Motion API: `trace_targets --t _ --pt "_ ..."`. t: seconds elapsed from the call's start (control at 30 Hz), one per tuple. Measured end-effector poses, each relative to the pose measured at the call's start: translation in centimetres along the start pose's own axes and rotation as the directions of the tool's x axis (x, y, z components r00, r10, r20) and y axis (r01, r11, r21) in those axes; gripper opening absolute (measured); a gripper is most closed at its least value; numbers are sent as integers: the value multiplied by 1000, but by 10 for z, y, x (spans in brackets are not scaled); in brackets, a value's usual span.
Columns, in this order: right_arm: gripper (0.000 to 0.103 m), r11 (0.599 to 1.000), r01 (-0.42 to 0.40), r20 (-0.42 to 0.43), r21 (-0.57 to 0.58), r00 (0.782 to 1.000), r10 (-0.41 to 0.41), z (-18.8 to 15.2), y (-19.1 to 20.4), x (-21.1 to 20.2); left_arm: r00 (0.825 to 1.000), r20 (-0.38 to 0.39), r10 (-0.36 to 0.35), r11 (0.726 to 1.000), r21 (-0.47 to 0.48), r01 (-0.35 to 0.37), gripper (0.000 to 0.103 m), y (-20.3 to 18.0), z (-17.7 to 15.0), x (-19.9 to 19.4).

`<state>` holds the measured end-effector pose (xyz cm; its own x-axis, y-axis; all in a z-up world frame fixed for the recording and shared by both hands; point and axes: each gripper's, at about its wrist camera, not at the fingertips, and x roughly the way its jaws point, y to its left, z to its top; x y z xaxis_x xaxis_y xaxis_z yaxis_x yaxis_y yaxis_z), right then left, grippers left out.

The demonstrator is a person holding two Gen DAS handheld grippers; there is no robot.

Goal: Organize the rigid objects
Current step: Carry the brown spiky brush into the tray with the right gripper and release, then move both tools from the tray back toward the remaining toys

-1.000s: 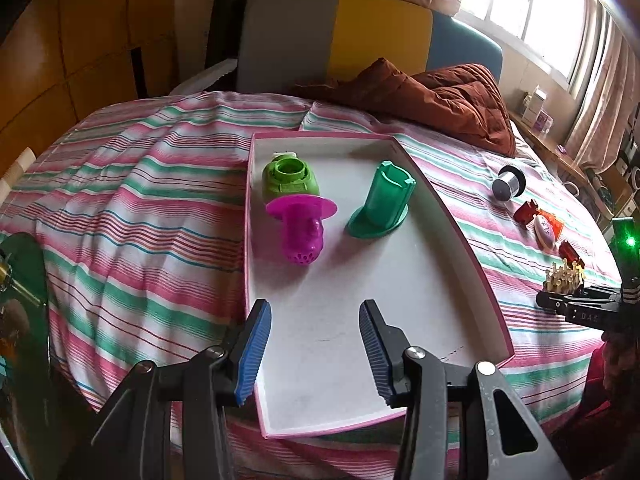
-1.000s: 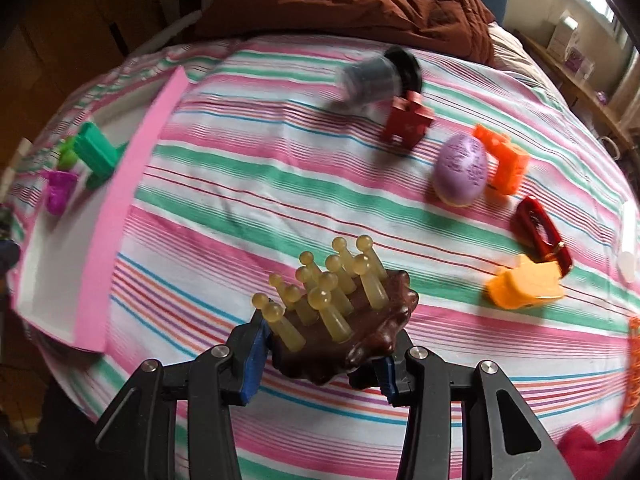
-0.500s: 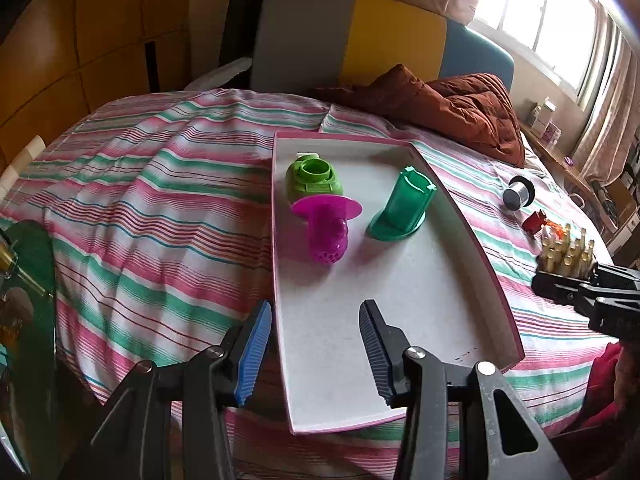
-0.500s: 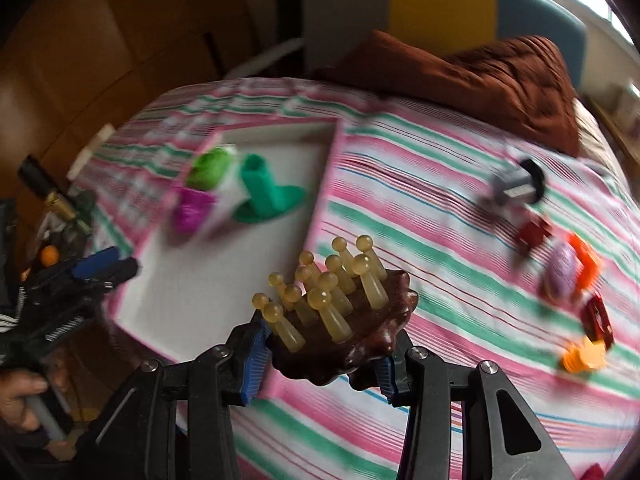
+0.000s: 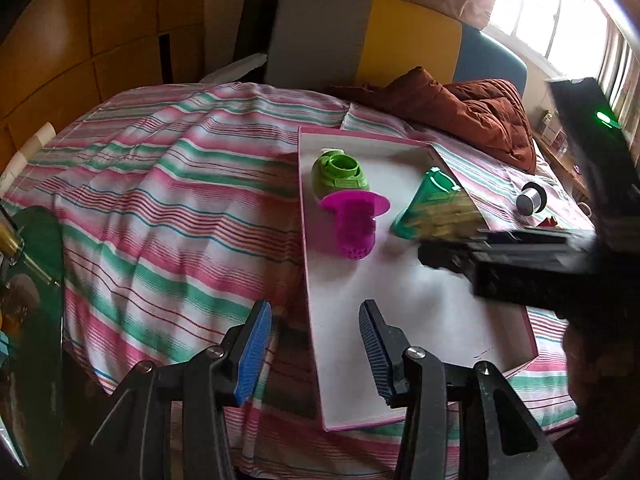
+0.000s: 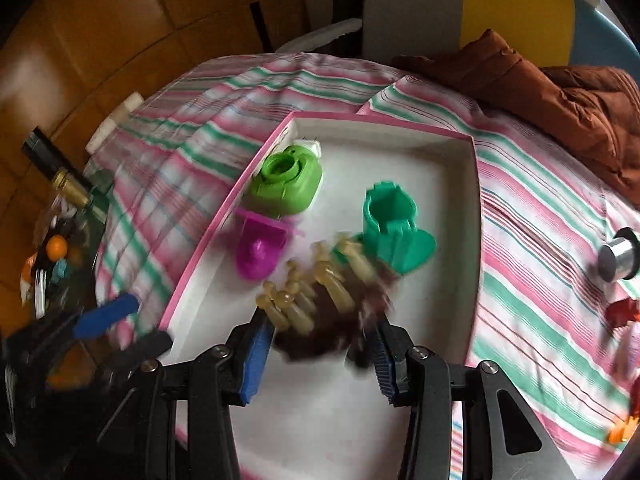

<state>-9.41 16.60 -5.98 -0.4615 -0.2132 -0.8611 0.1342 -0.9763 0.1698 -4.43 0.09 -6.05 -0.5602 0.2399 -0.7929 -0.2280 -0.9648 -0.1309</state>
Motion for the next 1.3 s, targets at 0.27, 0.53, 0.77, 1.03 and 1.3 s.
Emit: trace_targets --t 0.27,0.53,0.77,1.03,1.3 --pt "48 999 -20 52 37 998 18 6 -7 -8 1000 -3 3 1000 -21 -3 46 9 -2 2" --pt "56 999 -13 90 39 996 10 -9 -10 -29 1000 10 3 1000 -7 -3 46 5 -2 -3" --pt "68 999 24 145 24 989 -27 -19 -12 -52 1000 25 9 1000 16 -9 46 -3 -1 -10" --pt "76 997 65 189 34 979 -70 -31 -26 -74 999 44 14 998 58 -17 46 -15 1 -19" --pt "84 991 94 206 93 972 -112 -42 -58 -91 999 45 17 995 97 -21 46 -27 0 -21"
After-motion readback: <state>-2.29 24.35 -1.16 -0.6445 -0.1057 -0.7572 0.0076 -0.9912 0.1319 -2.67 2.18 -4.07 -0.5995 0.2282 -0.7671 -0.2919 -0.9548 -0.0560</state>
